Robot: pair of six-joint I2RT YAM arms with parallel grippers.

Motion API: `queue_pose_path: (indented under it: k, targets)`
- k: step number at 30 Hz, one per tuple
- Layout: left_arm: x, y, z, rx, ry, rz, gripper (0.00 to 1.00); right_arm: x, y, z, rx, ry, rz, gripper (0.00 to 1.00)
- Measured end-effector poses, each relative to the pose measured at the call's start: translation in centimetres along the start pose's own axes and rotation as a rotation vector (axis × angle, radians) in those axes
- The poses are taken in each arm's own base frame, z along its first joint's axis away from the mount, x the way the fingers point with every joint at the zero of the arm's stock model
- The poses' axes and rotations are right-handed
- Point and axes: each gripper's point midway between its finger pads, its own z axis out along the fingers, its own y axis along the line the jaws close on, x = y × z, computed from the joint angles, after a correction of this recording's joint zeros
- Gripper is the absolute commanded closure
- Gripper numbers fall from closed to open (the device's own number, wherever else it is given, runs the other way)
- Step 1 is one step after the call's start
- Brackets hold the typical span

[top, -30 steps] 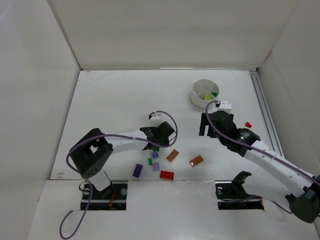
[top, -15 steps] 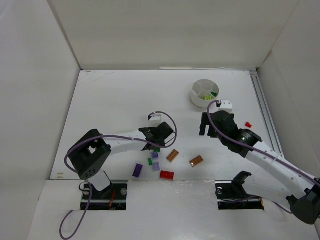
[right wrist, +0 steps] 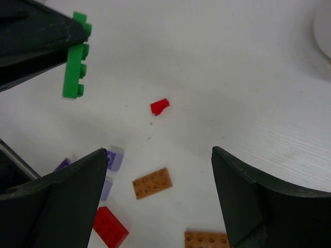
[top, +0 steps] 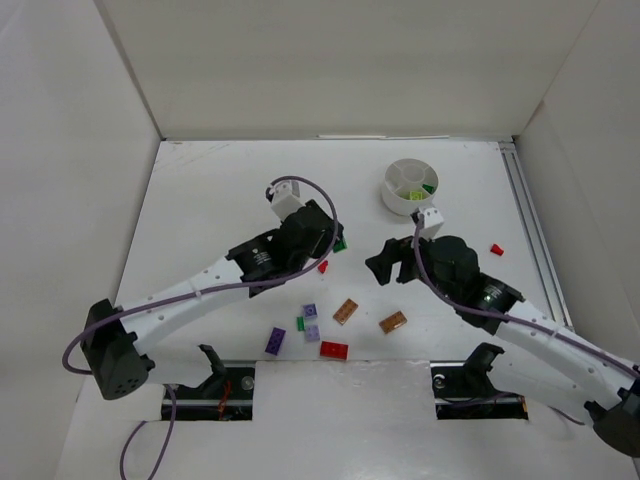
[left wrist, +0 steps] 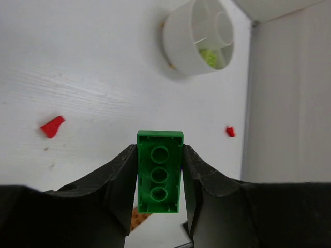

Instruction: Sort the legos into containers by color

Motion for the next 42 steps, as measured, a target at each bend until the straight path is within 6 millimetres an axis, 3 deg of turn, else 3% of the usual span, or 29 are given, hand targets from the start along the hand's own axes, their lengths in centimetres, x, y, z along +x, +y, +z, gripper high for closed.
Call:
queue_pose_path:
  k: [4,8,12,16,19,21,22,23,29,30,31,34,38,42]
  targets:
    - [-1.6,-2.7,-0.8,0.074,-0.029,-0.084,0.88,-0.6,3.5,1.8,-0.092,-0.004,-0.031,0.16]
    - [-1.6,-3.0,-0.8,0.079,-0.030,-0.109,0.89,-1.9,6.3,2.9,-0.151,-0.033,-0.042,0.16]
    - [-1.5,-3.0,-0.6,0.077,-0.028,-0.120,0.90,-3.1,7.6,3.6,-0.172,-0.063,-0.043,0.22]
    - [-1.4,-3.5,-0.6,0.093,-0.025,-0.133,0.92,-3.9,7.4,4.0,-0.144,-0.092,-0.034,0.54]
    - [-1.6,-4.0,-0.8,0.114,-0.028,-0.146,0.92,-4.4,7.5,4.6,-0.129,-0.100,-0.027,0.66]
    - [-1.9,-4.2,-1.1,0.127,-0.037,-0.154,0.91,-4.7,7.6,4.9,-0.124,-0.103,-0.022,0.84]
    - [-2.1,-4.2,-1.3,0.132,-0.042,-0.159,0.87,-4.9,7.7,5.0,-0.123,-0.106,-0.012,0.88]
    - [-2.4,-4.2,-1.4,0.138,-0.052,-0.164,0.83,-5.2,7.8,5.0,-0.121,-0.115,0.001,1.00]
    - [-3.0,-4.7,-1.7,0.159,-0.073,-0.164,0.56,-6.2,7.7,4.8,-0.112,-0.148,0.009,1.00]
    - [-3.0,-4.8,-1.7,0.162,-0.075,-0.155,0.32,-6.4,7.6,4.7,-0.106,-0.155,0.004,1.00]
    - [-3.0,-4.8,-1.7,0.163,-0.075,-0.141,0.20,-6.5,7.5,4.5,-0.102,-0.162,-0.002,1.00]
    - [-3.0,-4.7,-1.6,0.169,-0.066,-0.117,0.00,-7.2,7.0,4.0,-0.080,-0.182,-0.013,1.00]
    - [-4.3,-4.0,-1.0,0.162,-0.073,-0.088,0.00,-7.3,4.9,4.1,-0.016,-0.162,-0.026,1.00]
    - [-6.5,-2.0,0.2,0.119,-0.095,-0.051,0.00,-7.6,-0.6,4.7,0.132,-0.131,-0.012,1.00]
